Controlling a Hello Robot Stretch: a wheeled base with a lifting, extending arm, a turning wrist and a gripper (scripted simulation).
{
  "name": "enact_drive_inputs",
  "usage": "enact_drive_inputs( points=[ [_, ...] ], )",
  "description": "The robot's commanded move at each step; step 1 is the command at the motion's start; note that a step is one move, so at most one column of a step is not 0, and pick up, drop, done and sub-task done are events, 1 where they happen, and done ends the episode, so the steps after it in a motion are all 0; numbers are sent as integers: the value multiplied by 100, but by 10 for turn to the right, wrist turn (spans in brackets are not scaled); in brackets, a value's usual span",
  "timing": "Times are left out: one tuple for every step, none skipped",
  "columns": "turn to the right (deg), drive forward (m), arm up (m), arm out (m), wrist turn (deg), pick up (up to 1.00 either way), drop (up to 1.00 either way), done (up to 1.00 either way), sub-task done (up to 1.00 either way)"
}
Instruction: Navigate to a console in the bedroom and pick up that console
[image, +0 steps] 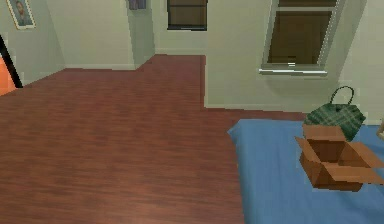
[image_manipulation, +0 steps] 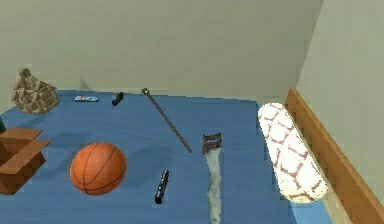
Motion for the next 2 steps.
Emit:
enact_drive_inputs(
  points=[
    [0, 0, 22, 0, 0, 0, 0, 0, 0],
    [0, 0, 0, 26, 0, 0, 0, 0, 0]
  ],
)
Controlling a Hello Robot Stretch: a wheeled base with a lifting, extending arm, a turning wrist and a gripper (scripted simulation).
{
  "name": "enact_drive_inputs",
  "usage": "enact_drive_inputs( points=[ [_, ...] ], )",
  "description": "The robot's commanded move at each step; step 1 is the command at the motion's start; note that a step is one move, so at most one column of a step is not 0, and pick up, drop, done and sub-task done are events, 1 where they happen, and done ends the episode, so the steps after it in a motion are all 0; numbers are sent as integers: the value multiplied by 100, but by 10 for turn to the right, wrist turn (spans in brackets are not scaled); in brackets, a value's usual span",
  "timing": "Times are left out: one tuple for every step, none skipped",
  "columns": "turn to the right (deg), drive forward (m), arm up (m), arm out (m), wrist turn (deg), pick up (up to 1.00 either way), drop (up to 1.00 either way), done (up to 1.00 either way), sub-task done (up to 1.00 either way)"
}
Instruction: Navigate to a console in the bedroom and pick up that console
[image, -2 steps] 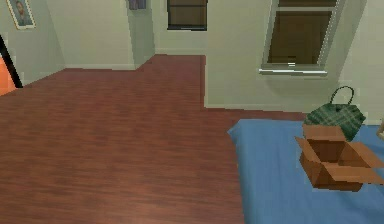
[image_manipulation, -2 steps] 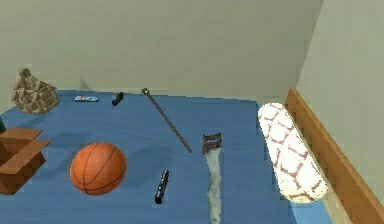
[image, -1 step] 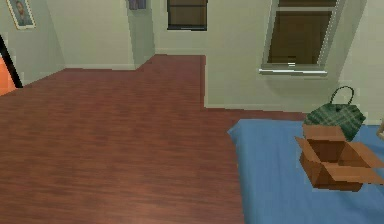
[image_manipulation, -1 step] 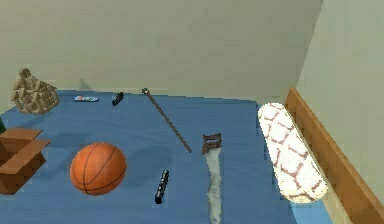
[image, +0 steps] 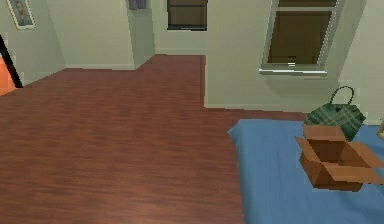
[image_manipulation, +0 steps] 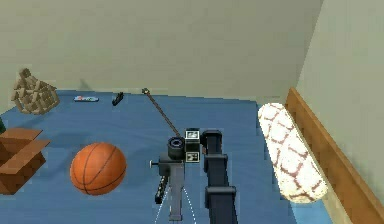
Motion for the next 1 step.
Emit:
enact_drive_inputs(
  points=[
    [0, 0, 0, 0, 450, 0, 0, 0, 0]
  ],
)
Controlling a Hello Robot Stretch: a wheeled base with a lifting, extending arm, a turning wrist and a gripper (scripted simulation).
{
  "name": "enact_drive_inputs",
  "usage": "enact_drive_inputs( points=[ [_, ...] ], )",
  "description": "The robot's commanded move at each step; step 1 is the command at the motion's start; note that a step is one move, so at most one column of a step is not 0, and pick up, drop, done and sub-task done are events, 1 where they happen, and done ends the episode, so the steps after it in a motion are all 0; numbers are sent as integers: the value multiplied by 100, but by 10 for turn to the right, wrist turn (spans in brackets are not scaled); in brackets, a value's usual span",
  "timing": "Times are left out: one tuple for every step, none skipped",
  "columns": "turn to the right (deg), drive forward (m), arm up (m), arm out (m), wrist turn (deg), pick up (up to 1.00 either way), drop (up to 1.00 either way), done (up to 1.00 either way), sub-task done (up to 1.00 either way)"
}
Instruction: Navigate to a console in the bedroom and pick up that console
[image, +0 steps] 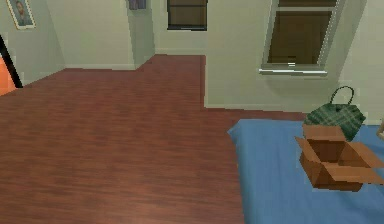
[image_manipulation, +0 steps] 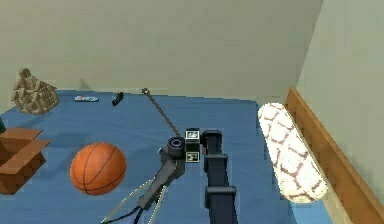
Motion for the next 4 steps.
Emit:
enact_drive_inputs(
  points=[
    [0, 0, 0, 0, 450, 0, 0, 0, 0],
    [0, 0, 0, 0, 450, 0, 0, 0, 0],
    [0, 0, 0, 0, 120, 0, 0, 0, 0],
    [0, 0, -30, 0, 0, 0, 0, 0, 0]
  ],
)
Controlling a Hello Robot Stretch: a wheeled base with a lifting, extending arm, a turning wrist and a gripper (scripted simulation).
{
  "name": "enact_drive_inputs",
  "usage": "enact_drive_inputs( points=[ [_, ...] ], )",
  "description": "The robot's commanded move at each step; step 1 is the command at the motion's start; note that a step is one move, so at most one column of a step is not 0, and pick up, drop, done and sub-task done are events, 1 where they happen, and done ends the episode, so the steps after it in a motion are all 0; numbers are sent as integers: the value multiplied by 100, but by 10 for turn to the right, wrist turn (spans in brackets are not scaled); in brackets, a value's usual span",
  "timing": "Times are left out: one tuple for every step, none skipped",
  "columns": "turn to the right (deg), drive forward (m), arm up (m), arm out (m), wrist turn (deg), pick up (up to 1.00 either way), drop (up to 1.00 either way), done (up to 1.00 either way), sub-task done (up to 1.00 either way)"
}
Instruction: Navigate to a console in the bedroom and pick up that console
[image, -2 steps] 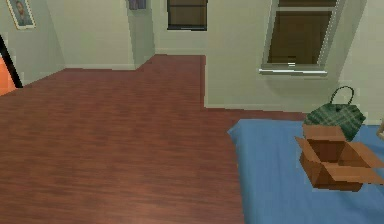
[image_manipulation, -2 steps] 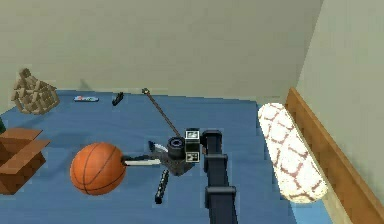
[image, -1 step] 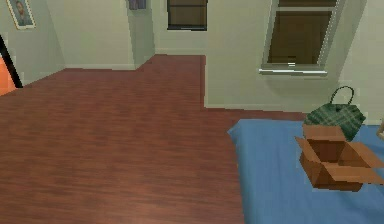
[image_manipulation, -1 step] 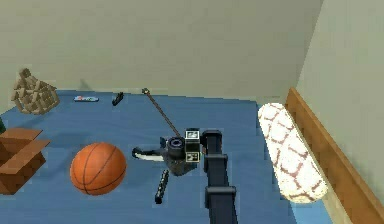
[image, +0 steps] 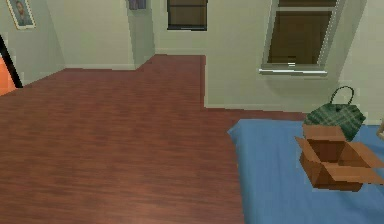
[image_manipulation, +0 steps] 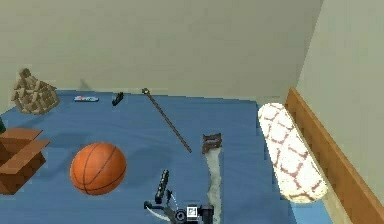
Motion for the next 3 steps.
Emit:
enact_drive_inputs(
  points=[
    [0, 0, 0, 0, 0, 100, 0, 0, 0],
    [0, 0, 10, 0, 0, 0, 0, 0, 0],
    [0, 0, 0, 0, 0, 0, 0, 100, 0]
  ],
)
